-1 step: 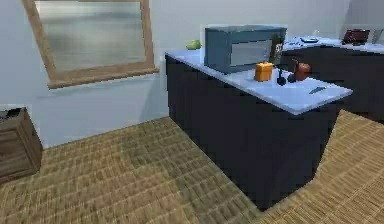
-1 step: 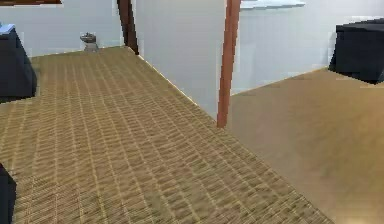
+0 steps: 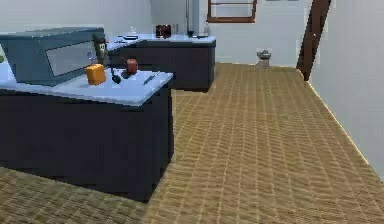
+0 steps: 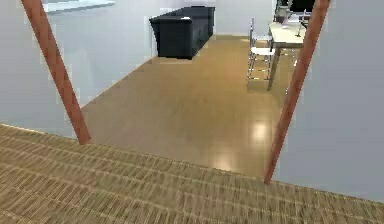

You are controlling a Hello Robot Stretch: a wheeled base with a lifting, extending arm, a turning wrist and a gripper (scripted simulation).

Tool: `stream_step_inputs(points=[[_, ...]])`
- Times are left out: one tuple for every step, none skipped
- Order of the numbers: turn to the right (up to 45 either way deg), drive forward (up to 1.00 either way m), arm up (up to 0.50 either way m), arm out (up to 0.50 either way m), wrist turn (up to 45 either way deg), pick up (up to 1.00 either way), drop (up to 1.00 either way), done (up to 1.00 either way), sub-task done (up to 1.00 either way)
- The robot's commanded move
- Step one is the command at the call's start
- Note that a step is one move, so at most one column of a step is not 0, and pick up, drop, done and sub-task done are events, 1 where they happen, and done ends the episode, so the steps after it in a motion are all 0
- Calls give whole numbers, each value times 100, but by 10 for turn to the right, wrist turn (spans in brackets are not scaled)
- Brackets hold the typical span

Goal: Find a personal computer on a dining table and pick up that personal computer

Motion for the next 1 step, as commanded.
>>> stream_step_inputs(points=[[450, 0, 0, 0, 0, 0, 0, 0, 0]])
